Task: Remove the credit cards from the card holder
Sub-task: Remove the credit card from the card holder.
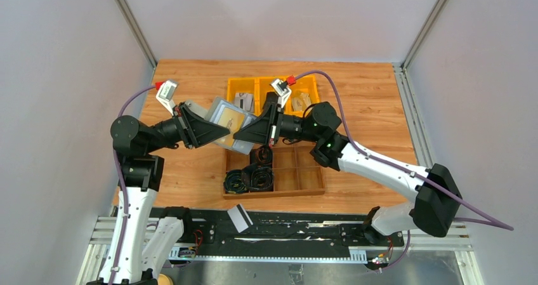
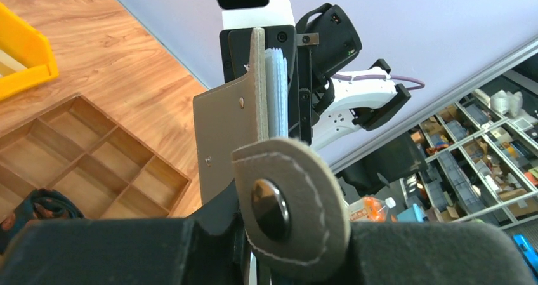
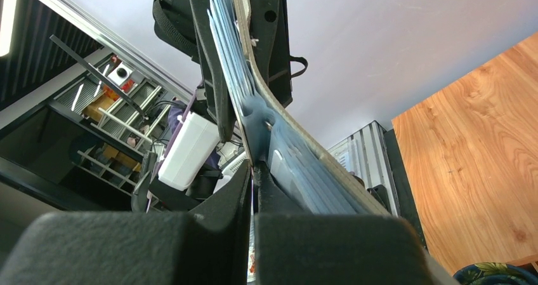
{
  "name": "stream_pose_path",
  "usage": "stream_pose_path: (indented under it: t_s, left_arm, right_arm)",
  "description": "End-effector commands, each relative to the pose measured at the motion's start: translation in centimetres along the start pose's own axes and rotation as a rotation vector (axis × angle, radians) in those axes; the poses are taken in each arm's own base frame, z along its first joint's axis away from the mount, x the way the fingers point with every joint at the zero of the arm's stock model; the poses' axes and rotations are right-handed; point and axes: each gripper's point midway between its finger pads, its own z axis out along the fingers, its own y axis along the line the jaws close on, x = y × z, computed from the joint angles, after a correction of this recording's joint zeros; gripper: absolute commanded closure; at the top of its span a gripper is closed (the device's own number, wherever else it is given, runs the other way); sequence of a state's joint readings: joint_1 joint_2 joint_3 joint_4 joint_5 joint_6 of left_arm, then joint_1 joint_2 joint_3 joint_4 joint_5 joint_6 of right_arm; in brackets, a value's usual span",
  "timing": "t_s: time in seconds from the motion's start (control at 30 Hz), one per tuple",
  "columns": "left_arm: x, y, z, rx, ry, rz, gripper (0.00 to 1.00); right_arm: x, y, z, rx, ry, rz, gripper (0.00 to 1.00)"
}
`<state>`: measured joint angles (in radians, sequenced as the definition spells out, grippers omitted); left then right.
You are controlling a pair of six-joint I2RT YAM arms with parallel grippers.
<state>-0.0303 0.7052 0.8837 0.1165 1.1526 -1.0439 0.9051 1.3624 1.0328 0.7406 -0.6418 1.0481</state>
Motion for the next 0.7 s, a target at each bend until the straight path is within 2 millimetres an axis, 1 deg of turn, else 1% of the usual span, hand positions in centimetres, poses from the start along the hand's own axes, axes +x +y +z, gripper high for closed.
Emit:
stream_pose_path:
  t_s: [0.0, 0.1, 0.2, 0.37, 0.43, 0.5, 0.53, 0.6, 0.63, 0.67]
  left_arm:
    - [-0.5, -2.1, -0.1, 0.056, -0.009, 0.053, 0.78]
    - [-0.7, -2.4, -0.1, 0.058, -0.013, 0.057, 0.78]
    - [-0.8, -2.4, -0.1, 0.057, -0.018, 0.057, 0.79]
    - [-0.9, -2.7, -0.1, 0.059, -0.02, 0.064, 0.87]
    - [-0.9, -2.6, -0.1, 0.057, -0.025, 0.07, 0.93]
    - [-0.9, -2.6, -0.1, 0.056, -0.028, 0.077, 1.0]
    - [-0.9, -2.7, -0.1, 0.055, -0.031, 0.08, 1.0]
    - [-1.0, -2.8, -0.1, 0.058, -0.029, 0.084, 1.0]
    - [-1.0, -2.8, -0.1, 0.059, -0.028, 0.086, 1.0]
    - [-0.9, -3.0, -0.2, 0.062, -0.025, 0.089, 1.0]
  right_arm:
    - [0.4, -0.5, -0.9, 0.027, -0.031, -0.025, 1.0]
    - [0.8, -0.9, -1.4, 0.038, -0.038, -0.018, 1.0]
    - [0.7, -0.6, -1.4, 0.029, -0.043, -0.021, 1.0]
    - [0.4, -0.2, -1.4, 0.025, -0.049, -0.026, 0.99]
    - [-0.3, 0.2, -1.0, 0.019, -0.062, -0.023, 0.76]
    - [-0.9, 0.5, -0.7, 0.009, -0.078, -0.019, 0.62]
    - [-1.2, 0.6, -0.5, 0.005, -0.088, -0.016, 0.59]
    - [-1.6, 0.7, -0.2, -0.001, -0.102, -0.008, 0.57]
    - [-1.7, 0.7, -0.1, -0.005, -0.106, -0.004, 0.58]
    - [-1.9, 0.8, 0.1, -0.014, -0.111, 0.003, 0.61]
